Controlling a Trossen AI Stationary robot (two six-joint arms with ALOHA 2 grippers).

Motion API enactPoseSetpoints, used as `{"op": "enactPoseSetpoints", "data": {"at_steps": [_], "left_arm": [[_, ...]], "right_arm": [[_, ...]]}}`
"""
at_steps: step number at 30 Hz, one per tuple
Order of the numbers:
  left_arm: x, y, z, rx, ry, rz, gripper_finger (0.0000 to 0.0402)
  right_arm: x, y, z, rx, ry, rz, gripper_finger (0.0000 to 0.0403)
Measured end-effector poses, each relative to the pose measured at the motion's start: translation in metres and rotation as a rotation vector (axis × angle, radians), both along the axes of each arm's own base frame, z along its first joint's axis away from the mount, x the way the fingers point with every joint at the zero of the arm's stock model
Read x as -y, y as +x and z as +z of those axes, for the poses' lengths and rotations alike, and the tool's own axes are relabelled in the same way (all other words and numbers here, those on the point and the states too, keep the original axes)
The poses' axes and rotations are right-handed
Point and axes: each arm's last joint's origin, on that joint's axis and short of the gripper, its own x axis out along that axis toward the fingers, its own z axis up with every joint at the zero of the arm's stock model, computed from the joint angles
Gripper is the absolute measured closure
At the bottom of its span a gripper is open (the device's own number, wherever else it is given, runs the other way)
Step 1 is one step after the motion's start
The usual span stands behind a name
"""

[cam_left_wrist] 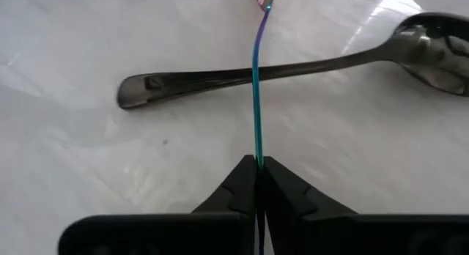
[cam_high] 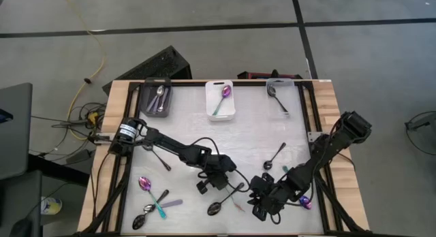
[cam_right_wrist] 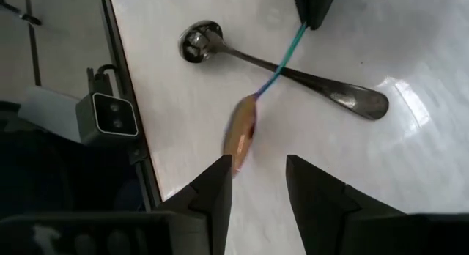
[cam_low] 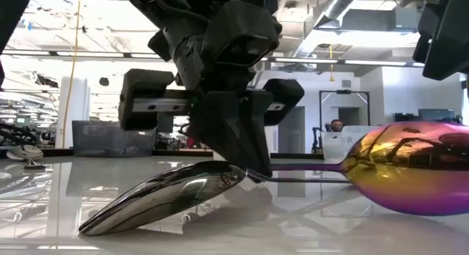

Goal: Sort silverware by color (type)
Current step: Put the blue spoon into the white bin

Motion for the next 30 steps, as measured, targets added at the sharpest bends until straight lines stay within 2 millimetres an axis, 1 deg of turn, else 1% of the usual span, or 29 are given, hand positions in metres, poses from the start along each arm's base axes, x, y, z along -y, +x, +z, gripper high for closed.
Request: {"op": "enactPoseSetpoints", "data": {"at_steps": [4, 8, 10, 13, 16, 18, 20, 21, 23, 25, 27, 28, 30], "left_arm": [[0.001, 0.005, 0.011, -0.018, 0.012, -0.006, 0.0401], [0.0, 0.001, 0.035, -0.037, 0.063, -0.023, 0.0401], [-0.003, -0.006, 0.051, -0.031, 0.087, -0.024, 0.0401], [-0.011, -0.02, 0.084, 0.0, 0.113, -0.003, 0.0401], [-0.03, -0.042, 0.113, 0.013, 0.144, 0.068, 0.0401], [-0.051, -0.057, 0.125, 0.012, 0.171, 0.171, 0.0401], [-0.076, -0.071, 0.135, 0.033, 0.204, 0.321, 0.0401], [-0.09, -0.077, 0.139, 0.054, 0.214, 0.416, 0.0401], [-0.12, -0.083, 0.149, 0.139, 0.201, 0.664, 0.0401], [-0.153, -0.087, 0.158, 0.213, 0.148, 0.954, 0.0401], [-0.187, -0.091, 0.161, 0.247, 0.065, 1.245, 0.0401], [-0.203, -0.093, 0.161, 0.259, 0.01, 1.356, 0.0401], [-0.232, -0.095, 0.157, 0.251, -0.083, 1.483, 0.0401]], "right_arm": [[0.0, 0.0, 0.0, 0.002, -0.002, -0.002, 0.0251], [0.0, 0.0, 0.0, 0.001, -0.004, -0.002, 0.0251], [0.0, -0.001, 0.0, -0.004, -0.009, 0.0, 0.0251], [-0.002, -0.004, -0.001, 0.0, -0.027, -0.001, 0.0251], [-0.005, -0.008, -0.001, 0.014, -0.062, -0.007, 0.0251], [-0.008, -0.011, -0.001, 0.03, -0.082, -0.01, 0.0251], [-0.011, -0.014, -0.001, 0.046, -0.098, -0.012, 0.0251], [-0.012, -0.015, -0.001, 0.053, -0.106, -0.015, 0.0251], [-0.013, -0.016, -0.001, 0.063, -0.118, -0.014, 0.0251], [-0.013, -0.017, -0.001, 0.062, -0.122, -0.012, 0.0251], [-0.012, -0.016, -0.001, 0.061, -0.132, -0.009, 0.0251], [-0.011, -0.015, -0.001, 0.064, -0.135, -0.007, 0.0251], [-0.011, -0.014, -0.001, 0.065, -0.14, -0.003, 0.0251]]}}
